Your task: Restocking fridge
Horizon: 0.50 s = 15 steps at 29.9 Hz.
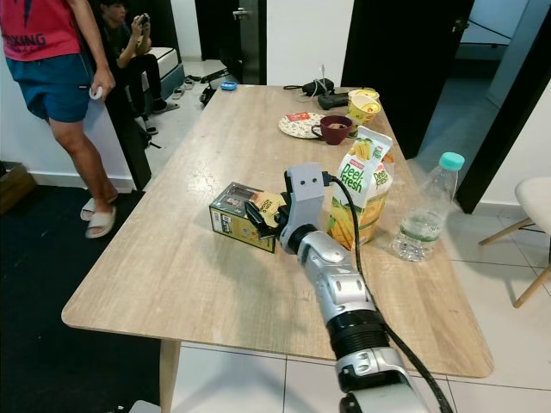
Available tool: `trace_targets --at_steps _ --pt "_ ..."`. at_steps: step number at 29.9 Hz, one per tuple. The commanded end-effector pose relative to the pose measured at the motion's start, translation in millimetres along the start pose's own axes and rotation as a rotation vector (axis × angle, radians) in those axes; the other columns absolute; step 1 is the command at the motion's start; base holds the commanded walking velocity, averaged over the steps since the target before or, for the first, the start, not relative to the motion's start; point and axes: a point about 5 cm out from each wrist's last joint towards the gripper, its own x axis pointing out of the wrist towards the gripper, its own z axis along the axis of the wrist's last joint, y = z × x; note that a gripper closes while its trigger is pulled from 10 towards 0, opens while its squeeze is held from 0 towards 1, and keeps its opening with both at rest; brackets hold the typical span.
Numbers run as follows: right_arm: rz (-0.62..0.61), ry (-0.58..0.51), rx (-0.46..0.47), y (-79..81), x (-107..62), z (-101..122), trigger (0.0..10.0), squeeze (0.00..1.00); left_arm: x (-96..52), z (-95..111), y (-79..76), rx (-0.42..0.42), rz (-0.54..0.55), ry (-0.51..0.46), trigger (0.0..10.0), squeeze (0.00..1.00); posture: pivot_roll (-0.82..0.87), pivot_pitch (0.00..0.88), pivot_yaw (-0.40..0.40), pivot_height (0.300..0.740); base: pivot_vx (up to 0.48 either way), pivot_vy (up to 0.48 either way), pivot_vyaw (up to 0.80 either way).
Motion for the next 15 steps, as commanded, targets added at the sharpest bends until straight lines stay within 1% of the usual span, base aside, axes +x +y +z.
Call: trace_targets --at_steps 1,2,3,4,5,6,7,8,9,10,11,12,13,15 --pt "-0.059 -0.026 0.016 -20.6 -4.3 5.3 10.0 0.0 -3.7 -15.2 1.2 -0.014 0.005 0.042 10.0 0.0 0.05 0.0 -0.025 0.74 0.0 0.0 0.0" --pt "-0.094 -0.032 0.007 -32.6 -7.3 8.8 10.0 0.0 -4.0 -17.4 0.3 -0.014 0.003 0.046 10.0 0.0 0.04 0.0 -0.017 0.74 0.0 0.0 0.0" --pt "-0.113 -0.037 0.003 -39.4 -9.0 11.3 10.0 0.0 -4.2 -18.5 -0.4 -0.013 0.001 0.049 10.0 0.0 0.04 0.0 -0.017 0.74 0.0 0.0 0.0" --pt "-0.113 -0.037 0.003 -39.4 -9.0 11.3 10.0 0.0 -4.2 -18.5 -0.4 -0.013 0.001 0.049 10.0 0.0 0.04 0.0 -0.017 0.74 0.0 0.0 0.0" --pt "-0.147 -0.043 -0.012 -50.9 -11.7 16.3 10.0 0.0 -4.4 -19.7 -1.0 -0.008 -0.004 0.054 10.0 0.0 0.02 0.0 -0.008 0.74 0.0 0.0 0.0" --pt "-0.147 -0.043 -0.012 -50.9 -11.7 16.3 10.0 0.0 -4.4 -19.7 -1.0 -0.008 -0.004 0.054 10.0 0.0 0.02 0.0 -0.008 0.74 0.0 0.0 0.0" --pt "-0.202 -0.076 -0.031 -73.7 -20.8 32.5 10.0 0.0 -3.4 -13.6 1.5 0.018 -0.005 0.047 10.0 0.0 0.01 0.0 -0.019 0.74 0.0 0.0 0.0" --pt "-0.202 -0.076 -0.031 -73.7 -20.8 32.5 10.0 0.0 -3.4 -13.6 1.5 0.018 -0.005 0.047 10.0 0.0 0.01 0.0 -0.019 0.74 0.0 0.0 0.0" --pt "-0.215 -0.088 -0.035 -80.6 -24.8 37.2 10.0 0.0 -2.8 -10.4 2.7 0.025 -0.001 0.042 10.0 0.0 0.01 0.0 -0.019 0.74 0.0 0.0 0.0" --pt "-0.215 -0.088 -0.035 -80.6 -24.8 37.2 10.0 0.0 -2.8 -10.4 2.7 0.025 -0.001 0.042 10.0 0.0 0.01 0.0 -0.019 0.74 0.0 0.0 0.0" --pt "-0.232 -0.087 -0.033 -86.7 -29.5 38.3 10.0 0.0 -2.4 -6.2 5.0 0.018 0.008 0.031 10.0 0.0 0.03 0.0 -0.054 0.74 0.0 0.0 0.0" --pt "-0.232 -0.087 -0.033 -86.7 -29.5 38.3 10.0 0.0 -2.4 -6.2 5.0 0.018 0.008 0.031 10.0 0.0 0.03 0.0 -0.054 0.74 0.0 0.0 0.0" --pt "-0.247 -0.085 -0.026 -90.5 -32.8 38.2 10.0 0.0 -2.4 -3.8 6.8 0.011 0.014 0.022 10.0 0.0 0.02 0.0 -0.066 0.74 0.0 0.0 0.0" --pt "-0.243 -0.075 -0.028 -91.7 -36.3 36.9 10.0 0.0 -2.8 -5.4 7.3 -0.006 0.018 0.022 10.0 0.0 0.0 0.0 -0.067 0.74 0.0 0.0 0.0"
